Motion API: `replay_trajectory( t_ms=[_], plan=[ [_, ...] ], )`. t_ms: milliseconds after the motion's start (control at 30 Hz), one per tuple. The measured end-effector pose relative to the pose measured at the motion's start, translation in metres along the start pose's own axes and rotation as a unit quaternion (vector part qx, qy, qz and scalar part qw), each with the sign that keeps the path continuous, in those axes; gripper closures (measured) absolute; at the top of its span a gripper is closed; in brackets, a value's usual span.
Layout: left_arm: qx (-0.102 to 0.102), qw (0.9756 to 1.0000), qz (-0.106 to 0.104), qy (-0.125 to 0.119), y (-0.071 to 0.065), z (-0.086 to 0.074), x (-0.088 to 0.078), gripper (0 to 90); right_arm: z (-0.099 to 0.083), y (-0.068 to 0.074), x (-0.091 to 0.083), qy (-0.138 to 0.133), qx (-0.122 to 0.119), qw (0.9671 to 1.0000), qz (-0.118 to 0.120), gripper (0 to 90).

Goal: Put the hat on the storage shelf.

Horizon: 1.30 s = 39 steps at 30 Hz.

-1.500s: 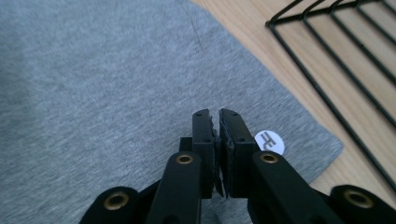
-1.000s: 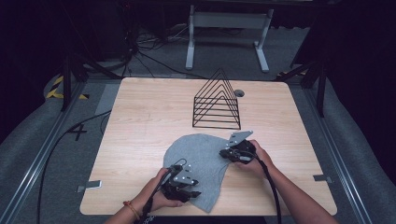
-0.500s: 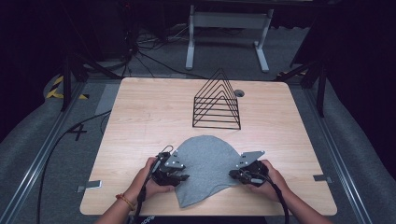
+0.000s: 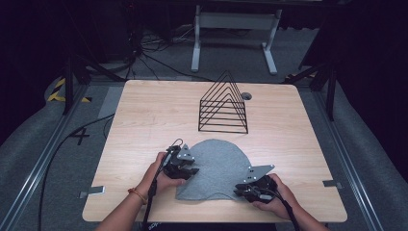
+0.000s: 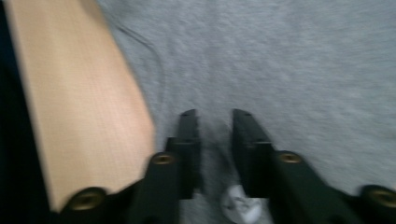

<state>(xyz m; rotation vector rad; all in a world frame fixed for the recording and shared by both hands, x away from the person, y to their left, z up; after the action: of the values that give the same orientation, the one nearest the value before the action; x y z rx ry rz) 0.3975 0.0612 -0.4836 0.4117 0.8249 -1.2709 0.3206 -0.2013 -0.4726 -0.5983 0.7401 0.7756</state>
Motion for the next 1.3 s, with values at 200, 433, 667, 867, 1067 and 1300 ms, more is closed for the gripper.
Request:
replay_trajectory(
  t_ms=[200,433,667,867,1067,1300],
  plan=[
    [-0.051,0.9977,0.034,-0.030,0.010,-0.006,-0.017,36.8,0.014,-0.032,-0.016,-0.050,0.022,0.9970,-0.055,53.0],
    [-0.084,0.9956,0.030,-0.027,0.024,-0.018,-0.013,27.3,0.022,-0.086,0.014,-0.026,0.065,0.9939,-0.086,41.8],
    [-0.072,0.9960,0.038,-0.036,0.025,-0.015,-0.007,21.0,0.013,-0.092,0.042,0.004,0.102,0.9917,-0.079,32.3],
    [-0.073,0.9959,0.027,-0.048,0.020,-0.013,-0.007,46.2,0.014,-0.085,0.038,0.003,0.101,0.9923,-0.072,53.1],
    [-0.094,0.9927,0.021,-0.071,0.025,-0.016,-0.010,66.5,0.017,-0.079,0.038,0.004,0.115,0.9913,-0.063,78.2],
    [-0.088,0.9939,0.018,-0.064,0.024,-0.016,-0.011,81.1,0.017,-0.074,0.036,0.001,0.104,0.9925,-0.065,84.7]
  ],
)
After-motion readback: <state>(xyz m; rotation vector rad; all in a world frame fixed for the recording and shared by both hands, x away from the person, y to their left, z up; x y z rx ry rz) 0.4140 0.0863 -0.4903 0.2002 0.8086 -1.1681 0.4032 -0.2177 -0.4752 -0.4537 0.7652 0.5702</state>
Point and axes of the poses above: each handheld gripper's, and its own axes: x roughly forward along the jaws, z roughly out of its top, y roughly to its left, the point moved 3 cm from there along x, roughly forward along the jaws, and after that the axes turned 14 degrees about -z, right-handed, at the moved point
